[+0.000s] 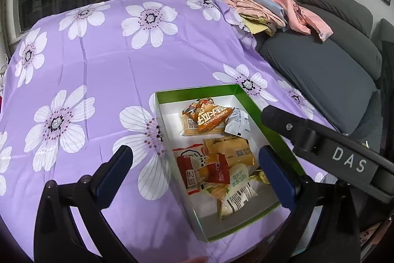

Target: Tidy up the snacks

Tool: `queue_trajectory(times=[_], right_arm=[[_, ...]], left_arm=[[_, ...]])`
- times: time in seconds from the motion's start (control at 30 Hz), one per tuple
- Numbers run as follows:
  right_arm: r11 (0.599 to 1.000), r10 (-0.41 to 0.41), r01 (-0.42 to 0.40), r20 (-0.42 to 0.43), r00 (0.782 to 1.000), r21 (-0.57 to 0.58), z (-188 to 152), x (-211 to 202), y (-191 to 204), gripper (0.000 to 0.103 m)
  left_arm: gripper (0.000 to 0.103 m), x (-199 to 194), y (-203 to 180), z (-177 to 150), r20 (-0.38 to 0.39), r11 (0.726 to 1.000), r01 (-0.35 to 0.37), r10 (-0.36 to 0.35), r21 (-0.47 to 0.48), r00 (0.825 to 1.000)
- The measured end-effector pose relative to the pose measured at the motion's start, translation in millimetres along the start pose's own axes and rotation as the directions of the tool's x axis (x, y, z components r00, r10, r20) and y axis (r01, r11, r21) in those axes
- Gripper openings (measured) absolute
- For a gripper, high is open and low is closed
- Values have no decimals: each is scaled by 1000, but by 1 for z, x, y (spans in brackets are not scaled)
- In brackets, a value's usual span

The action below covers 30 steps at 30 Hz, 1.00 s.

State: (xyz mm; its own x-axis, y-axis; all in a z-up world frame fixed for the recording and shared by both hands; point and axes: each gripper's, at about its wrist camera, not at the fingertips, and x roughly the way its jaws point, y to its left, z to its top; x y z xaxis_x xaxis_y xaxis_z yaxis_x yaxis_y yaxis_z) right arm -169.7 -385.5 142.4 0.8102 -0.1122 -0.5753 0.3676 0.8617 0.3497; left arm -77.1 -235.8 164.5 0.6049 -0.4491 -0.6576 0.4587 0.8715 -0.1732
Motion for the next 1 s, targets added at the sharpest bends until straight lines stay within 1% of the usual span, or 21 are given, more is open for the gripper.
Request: queue_trajectory(times=[0.23, 0.7, 0.83, 1.0], right_arm=[[999, -33, 33, 2, 999, -11, -2, -3, 2, 84], [998, -68, 68, -14, 998, -12, -3, -1, 1, 84], [997, -78, 78, -15, 997, -14, -3, -1, 0, 84], [995, -95, 94, -18, 995, -19, -3, 0, 0, 84]], left_arm=[[102, -6, 1, -1, -2, 1000, 2, -3, -17, 1000], [102, -7, -3, -3, -14, 1000, 10, -10, -8, 1000], [102, -5, -3, -4, -17, 1000, -2, 2, -6, 1000], [102, -4, -2, -5, -22, 1000, 8, -8, -6, 1000]])
